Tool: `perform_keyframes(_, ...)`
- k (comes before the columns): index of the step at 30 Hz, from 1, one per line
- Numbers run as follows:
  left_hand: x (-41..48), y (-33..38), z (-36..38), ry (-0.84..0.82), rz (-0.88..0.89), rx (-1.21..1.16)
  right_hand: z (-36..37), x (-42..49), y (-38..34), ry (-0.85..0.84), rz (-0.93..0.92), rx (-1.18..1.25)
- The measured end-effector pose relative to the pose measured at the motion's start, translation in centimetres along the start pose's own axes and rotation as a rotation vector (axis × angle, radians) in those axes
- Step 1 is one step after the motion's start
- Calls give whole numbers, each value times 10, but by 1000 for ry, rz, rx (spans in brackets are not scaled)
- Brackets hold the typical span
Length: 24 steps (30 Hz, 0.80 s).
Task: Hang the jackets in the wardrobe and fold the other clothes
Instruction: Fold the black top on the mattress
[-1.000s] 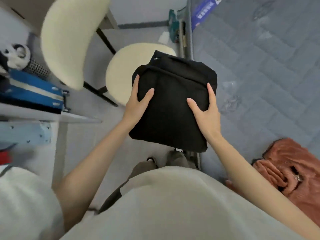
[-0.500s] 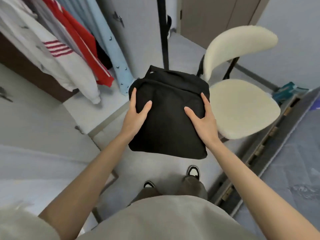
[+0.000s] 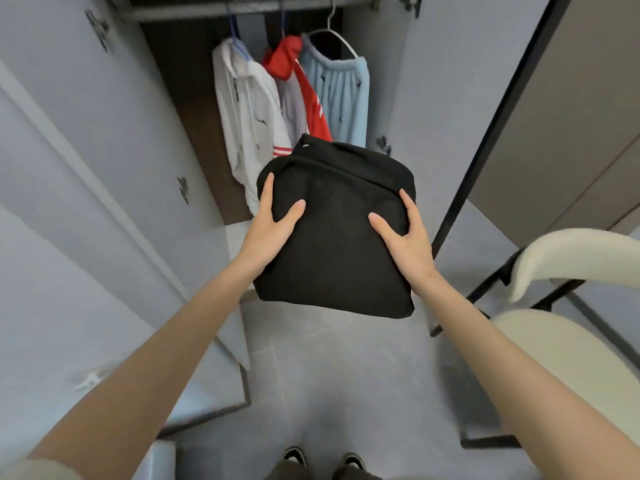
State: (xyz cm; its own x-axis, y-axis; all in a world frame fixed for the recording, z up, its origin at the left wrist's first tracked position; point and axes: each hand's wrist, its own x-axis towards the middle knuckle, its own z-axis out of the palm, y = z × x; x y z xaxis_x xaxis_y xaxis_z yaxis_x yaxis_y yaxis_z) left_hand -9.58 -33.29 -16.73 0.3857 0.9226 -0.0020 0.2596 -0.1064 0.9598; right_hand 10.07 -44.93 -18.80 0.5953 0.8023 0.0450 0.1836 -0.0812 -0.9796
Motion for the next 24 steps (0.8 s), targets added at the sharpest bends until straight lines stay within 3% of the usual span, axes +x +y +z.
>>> perform_keyframes(14, 131, 150, -50, 191, 211, -23, 6, 175, -166, -125, -309, 15)
perform_keyframes(24, 269, 263, -139, 288, 377, -55, 67, 314, -306, -118, -490, 64)
